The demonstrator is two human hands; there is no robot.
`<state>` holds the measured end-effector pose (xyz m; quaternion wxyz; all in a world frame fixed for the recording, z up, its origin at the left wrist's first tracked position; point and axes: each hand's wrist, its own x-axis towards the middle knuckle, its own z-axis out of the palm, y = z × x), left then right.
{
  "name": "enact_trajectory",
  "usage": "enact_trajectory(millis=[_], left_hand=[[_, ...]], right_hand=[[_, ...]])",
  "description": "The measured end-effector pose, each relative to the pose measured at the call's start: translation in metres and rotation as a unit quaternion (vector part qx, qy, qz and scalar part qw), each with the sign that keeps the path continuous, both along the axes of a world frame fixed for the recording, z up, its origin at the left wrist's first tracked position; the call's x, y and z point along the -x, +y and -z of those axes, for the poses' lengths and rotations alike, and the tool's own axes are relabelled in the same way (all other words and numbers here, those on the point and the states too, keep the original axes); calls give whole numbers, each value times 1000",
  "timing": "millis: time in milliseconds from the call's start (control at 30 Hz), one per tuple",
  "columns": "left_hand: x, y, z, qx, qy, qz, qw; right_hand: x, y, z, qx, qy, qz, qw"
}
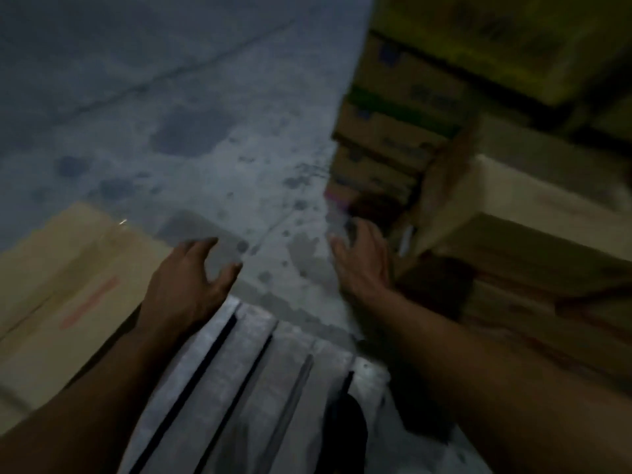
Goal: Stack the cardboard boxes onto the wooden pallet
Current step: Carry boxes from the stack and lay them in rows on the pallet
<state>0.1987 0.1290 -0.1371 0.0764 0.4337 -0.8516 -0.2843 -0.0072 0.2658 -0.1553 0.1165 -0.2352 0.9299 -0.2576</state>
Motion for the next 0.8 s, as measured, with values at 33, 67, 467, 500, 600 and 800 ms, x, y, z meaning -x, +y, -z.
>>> enact_trajectory(millis=[33,67,467,500,600,800], left_hand=[[14,13,-10,4,6,24,1000],[30,26,-18,4,15,42,999],[209,174,-61,-36,175,163,970],[222,183,-58,-49,183,161,969],[262,193,-43,-69,200,122,970],[326,214,-13,-135,218,35,966]], right_hand=[[8,26,-13,3,7,27,1000],[18,53,-28,7,16,53,998],[137,296,-85,85,66,348,931],[148,309,-80,107,61,361,924],[180,328,-66,183,37,397,899],[227,352,-41,251,7,404,880]])
